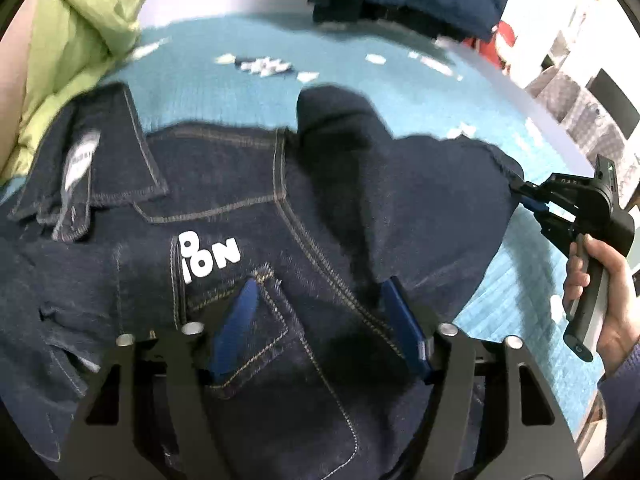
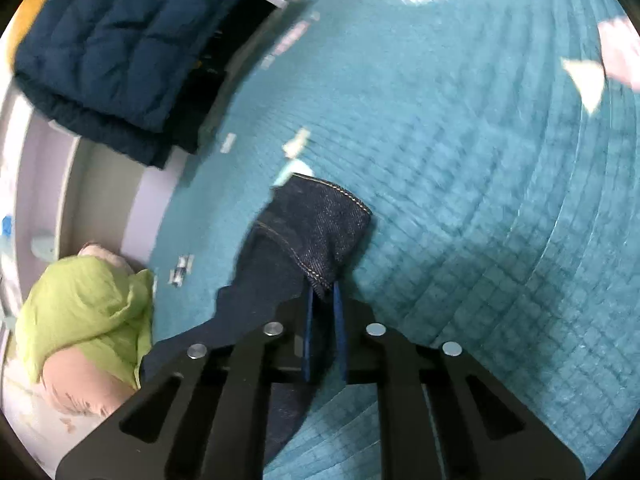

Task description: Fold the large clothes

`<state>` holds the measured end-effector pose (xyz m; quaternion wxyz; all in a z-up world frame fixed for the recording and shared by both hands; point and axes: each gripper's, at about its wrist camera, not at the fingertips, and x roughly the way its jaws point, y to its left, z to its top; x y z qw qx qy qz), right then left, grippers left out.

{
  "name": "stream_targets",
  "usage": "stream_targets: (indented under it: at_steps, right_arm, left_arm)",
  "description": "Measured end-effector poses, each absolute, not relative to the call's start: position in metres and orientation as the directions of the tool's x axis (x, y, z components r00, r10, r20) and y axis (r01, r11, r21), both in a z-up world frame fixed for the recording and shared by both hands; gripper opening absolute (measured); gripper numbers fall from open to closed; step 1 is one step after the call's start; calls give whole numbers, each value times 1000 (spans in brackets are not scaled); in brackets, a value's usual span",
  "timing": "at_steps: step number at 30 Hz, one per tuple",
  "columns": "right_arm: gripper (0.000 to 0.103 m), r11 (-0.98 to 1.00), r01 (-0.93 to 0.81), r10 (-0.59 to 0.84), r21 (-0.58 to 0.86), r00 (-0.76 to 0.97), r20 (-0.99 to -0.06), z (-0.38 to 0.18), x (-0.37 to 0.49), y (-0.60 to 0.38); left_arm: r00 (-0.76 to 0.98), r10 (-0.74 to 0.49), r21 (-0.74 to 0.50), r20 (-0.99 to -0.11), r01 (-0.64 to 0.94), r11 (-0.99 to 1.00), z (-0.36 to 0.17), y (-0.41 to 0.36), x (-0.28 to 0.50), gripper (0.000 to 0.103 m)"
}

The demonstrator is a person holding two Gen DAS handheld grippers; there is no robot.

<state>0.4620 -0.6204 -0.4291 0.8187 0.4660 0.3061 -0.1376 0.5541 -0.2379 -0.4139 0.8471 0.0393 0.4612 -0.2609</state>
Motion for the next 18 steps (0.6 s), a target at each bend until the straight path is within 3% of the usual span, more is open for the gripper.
stream_targets:
  at_steps: [3,6,11,18]
  right_arm:
    - [7,583,453,17,675,823,-568,-394,448,-609]
    - [6,634,375,9,676,871,-491,-358,438,-595]
    - [6,740,208,81,639,916,-393,-296,446,-538]
    - [6,825,-11,233,565,917,-323,-236,475,-434]
  left_arm:
    - [448,-425,-200,-787,466,862,-413,-235,551,58]
    - [382,-368,-163,-848,473,866,-431,-245,554,58]
    - [356,-325,-131,-876,473,871,-443,-254,560,58]
    - [423,-480,-338,-769,369,866,-380,-166,556,58]
